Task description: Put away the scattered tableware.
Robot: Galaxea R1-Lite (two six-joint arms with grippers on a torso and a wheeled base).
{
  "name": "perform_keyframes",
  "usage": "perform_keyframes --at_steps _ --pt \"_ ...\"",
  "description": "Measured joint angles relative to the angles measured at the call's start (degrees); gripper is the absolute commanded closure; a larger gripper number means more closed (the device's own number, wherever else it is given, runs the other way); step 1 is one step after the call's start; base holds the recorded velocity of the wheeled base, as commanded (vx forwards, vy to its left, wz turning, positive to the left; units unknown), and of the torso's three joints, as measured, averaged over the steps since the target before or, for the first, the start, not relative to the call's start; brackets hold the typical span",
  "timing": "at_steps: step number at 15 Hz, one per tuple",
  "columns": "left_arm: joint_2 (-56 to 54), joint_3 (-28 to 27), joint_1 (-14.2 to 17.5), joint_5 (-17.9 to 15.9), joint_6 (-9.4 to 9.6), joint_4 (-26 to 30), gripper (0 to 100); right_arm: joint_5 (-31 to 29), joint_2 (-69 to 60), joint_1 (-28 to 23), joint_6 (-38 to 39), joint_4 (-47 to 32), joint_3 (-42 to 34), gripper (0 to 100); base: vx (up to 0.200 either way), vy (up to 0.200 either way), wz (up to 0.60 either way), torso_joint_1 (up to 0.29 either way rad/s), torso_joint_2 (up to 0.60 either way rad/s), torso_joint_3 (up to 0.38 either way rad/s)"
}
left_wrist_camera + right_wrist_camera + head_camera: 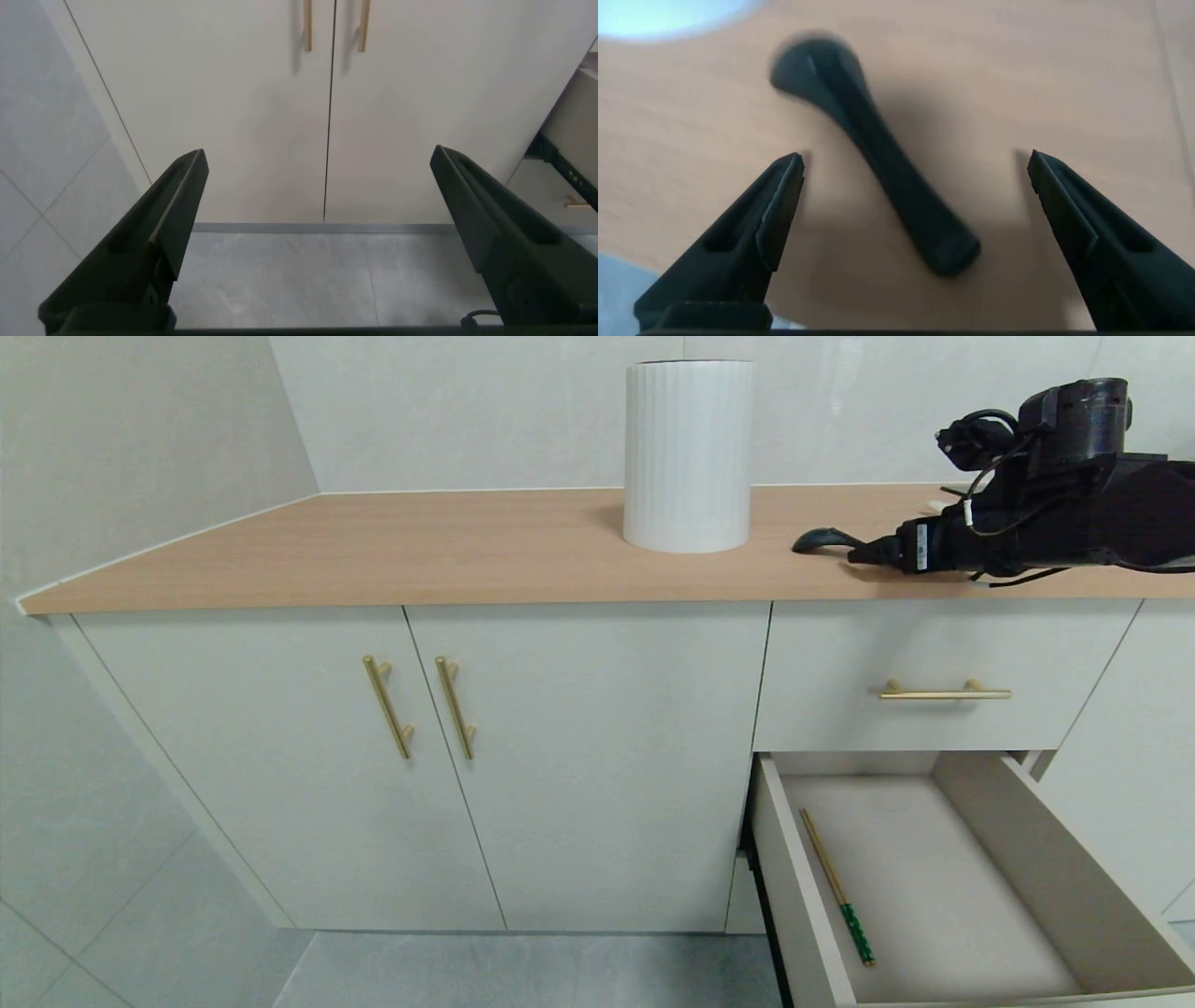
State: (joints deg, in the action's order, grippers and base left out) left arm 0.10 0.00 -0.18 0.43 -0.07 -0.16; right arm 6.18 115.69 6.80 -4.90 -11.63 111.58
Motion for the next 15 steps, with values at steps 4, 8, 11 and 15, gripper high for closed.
perform_keyframes --at_steps 4,8,11,15 --pt "0.00 0.00 0.00 0.00 0.00 0.00 0 -0.85 1.26 0.05 -0.07 -2.54 2.78 0 0.000 0.000 0.00 0.000 0.00 0.000" --pt "0.00 0.00 0.00 0.00 0.00 0.00 0 -0.85 1.90 0.02 -0.10 -2.99 3.02 0 0.000 0.000 0.00 0.000 0.00 0.000" --pt "0.00 0.00 0.00 -0.02 0.00 0.00 0 -0.79 2.11 0.02 0.00 -2.97 3.05 100 0.000 0.000 0.00 0.000 0.00 0.000" --pt "0.00 0.00 0.00 0.00 -0.02 0.00 0 -0.93 2.06 -0.06 0.09 -2.84 3.05 100 0.000 0.000 0.00 0.000 0.00 0.000"
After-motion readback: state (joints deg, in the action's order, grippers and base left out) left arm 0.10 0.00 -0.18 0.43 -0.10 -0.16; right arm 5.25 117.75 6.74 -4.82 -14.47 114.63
